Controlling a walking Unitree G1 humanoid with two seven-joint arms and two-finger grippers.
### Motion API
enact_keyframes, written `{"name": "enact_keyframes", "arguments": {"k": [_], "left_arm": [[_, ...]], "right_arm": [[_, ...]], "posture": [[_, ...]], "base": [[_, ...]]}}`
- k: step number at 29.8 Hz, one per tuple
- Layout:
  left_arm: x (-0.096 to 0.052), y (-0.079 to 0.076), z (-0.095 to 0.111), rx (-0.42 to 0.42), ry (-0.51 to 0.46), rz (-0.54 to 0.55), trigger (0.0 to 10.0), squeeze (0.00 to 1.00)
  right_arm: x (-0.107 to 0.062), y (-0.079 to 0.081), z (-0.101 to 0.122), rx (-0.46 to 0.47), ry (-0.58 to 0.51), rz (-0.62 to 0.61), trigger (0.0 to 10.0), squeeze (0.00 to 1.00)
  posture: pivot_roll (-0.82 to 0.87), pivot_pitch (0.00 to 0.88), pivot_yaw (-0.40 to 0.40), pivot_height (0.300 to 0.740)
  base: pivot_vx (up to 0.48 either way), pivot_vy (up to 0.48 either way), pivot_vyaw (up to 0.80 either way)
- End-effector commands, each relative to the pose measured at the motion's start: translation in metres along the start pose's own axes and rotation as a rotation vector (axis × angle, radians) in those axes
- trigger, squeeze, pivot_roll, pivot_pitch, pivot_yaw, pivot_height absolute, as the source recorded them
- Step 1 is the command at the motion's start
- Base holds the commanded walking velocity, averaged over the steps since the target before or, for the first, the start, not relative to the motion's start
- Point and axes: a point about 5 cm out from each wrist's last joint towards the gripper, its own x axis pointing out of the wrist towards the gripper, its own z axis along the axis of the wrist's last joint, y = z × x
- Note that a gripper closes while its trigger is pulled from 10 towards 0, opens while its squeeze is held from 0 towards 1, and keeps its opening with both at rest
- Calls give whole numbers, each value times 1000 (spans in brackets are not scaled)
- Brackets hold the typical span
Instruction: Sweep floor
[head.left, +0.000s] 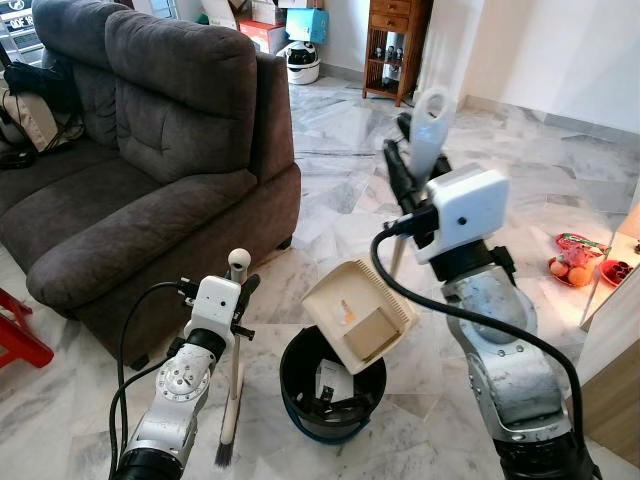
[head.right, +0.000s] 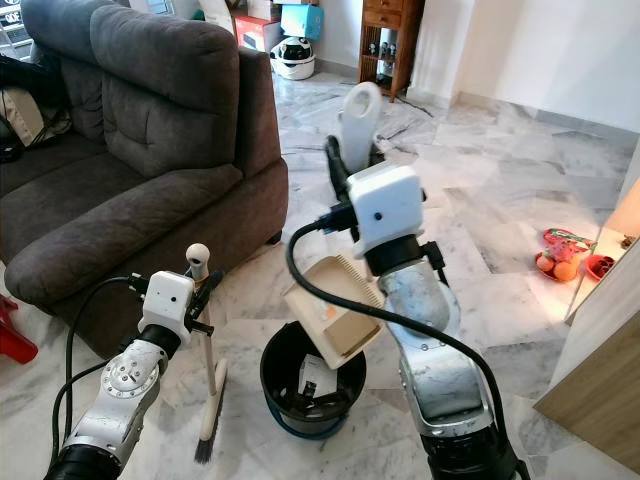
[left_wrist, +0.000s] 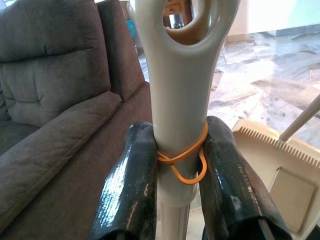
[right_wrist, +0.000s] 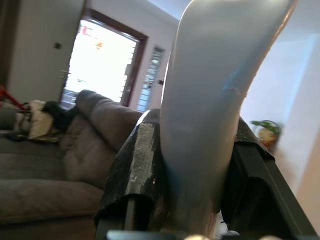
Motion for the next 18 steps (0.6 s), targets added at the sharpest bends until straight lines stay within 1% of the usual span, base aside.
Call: {"name": "enact_keyframes", "arguments": {"k": [1, 9, 18], "left_arm": [[2, 4, 7, 22, -30, 6, 10000, 0], [3, 4, 7, 21, -32, 5, 10000, 0], [3, 3, 7, 20, -37, 2, 10000, 0]], "right_arm": [[0, 4, 8, -13, -59, 30, 10000, 0], [0, 9, 8, -41, -72, 76, 10000, 0], [1, 9, 10, -58, -95, 72, 10000, 0]], "posture": [[88, 0, 34, 740], [89, 0, 34, 740], [89, 0, 33, 740]], "base": [[0, 0, 0], [0, 0, 0], [0, 0, 0]]}}
